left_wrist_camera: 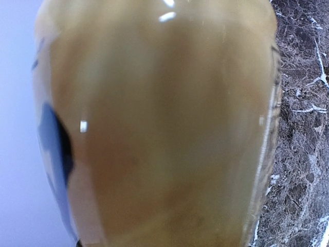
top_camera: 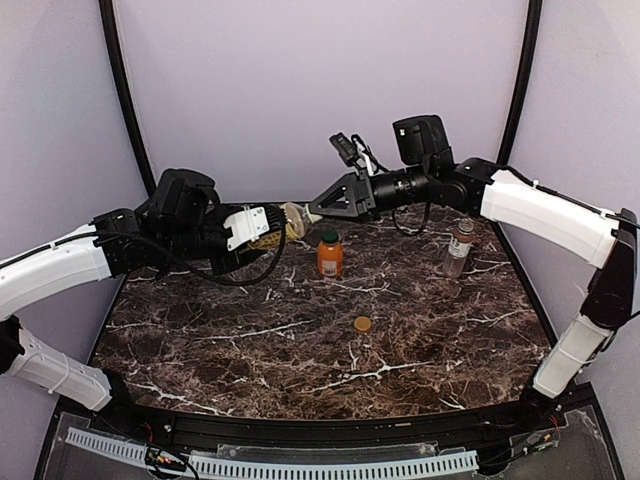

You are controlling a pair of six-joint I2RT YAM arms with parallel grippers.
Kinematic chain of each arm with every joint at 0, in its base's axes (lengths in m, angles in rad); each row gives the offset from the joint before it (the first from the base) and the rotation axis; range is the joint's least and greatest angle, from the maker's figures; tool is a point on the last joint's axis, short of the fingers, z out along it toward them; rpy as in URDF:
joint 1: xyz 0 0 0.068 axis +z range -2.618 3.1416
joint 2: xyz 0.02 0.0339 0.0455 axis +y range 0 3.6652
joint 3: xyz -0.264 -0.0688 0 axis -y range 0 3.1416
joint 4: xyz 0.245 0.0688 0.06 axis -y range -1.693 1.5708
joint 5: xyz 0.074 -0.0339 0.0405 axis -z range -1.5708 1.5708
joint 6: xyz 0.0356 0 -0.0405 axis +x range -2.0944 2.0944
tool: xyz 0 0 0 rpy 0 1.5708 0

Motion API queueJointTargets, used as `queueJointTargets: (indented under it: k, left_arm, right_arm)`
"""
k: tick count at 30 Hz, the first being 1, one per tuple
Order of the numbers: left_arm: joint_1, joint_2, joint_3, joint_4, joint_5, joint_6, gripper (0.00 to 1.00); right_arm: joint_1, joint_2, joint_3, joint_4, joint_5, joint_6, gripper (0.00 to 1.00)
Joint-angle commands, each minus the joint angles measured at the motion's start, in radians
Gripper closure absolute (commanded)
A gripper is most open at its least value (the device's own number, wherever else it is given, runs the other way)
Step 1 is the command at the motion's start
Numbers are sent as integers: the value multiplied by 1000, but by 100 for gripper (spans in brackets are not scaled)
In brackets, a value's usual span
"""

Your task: Unscrew the bottle caps

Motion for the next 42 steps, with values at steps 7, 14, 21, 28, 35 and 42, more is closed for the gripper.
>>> queueJointTargets:
  k: [7,14,21,28,35,42]
  left_arm:
    - [-5,-6,86,-290,540,-152,62]
    - [-6,13,139,-352,724,-209,62]
    - [-6,13,139,-348,736,-221,62]
    - [-6,-12,110,-291,592,-221,62]
    - [-6,-41,42,-155,320,-181,62]
    - [-6,-63,-11,-47,129,-119,62]
  right_arm:
    - [233,9,116,-328,48,-864,100]
    - [283,36,164,-384,268,-1132,100]
    - [322,-4,110,-297,388,-1286,63]
    - [299,-132,-32,-131,338,-1105,1]
    - [157,-237,-130,64,227,-619,2]
    - [54,-147,-65,21,205,-83,20]
